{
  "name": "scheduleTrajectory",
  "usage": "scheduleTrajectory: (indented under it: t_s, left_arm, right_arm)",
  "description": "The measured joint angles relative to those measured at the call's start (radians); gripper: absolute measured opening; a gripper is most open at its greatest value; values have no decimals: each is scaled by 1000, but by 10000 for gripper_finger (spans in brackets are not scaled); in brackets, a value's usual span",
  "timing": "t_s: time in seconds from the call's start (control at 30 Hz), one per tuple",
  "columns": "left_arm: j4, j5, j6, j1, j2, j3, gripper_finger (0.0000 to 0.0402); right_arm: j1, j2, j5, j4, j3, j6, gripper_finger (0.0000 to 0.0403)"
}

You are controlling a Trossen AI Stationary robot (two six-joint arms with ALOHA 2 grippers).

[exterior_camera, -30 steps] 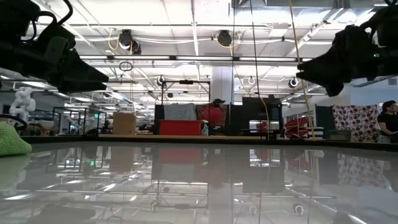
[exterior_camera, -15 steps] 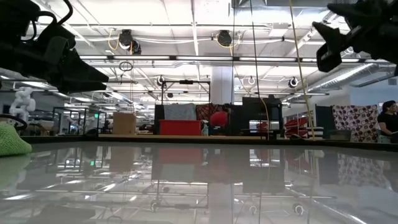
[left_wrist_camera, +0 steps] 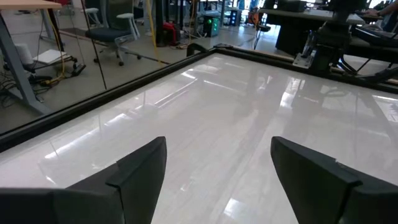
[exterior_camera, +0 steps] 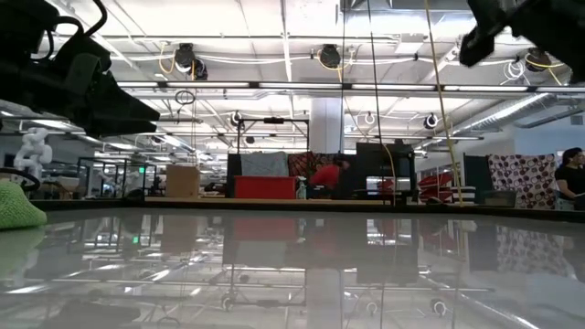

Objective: Roll towel
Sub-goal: Roll the green microfiber cloth

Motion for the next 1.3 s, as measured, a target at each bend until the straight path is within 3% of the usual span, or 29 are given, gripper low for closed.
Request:
scheduleTrajectory:
  t_s: [0.23,0.43,0.7,1.0,1.3]
  left_arm:
    - [7,0,0,0,0,0,294]
    - [25,0,-6,0,0,-1,294]
    - [26,2,-175,0,0,-1,294]
    - [26,89,-213,0,0,-1,294]
    - [-9,252,-265,-1,0,1,294]
  right_arm:
    - [43,261,-81,-155,310,-112,160]
    - [84,524,-86,-289,523,-217,160]
    - [132,881,-87,-284,654,-276,160]
    - [226,1323,-87,-65,774,-288,160]
    - [318,1696,-83,-55,1094,-340,160]
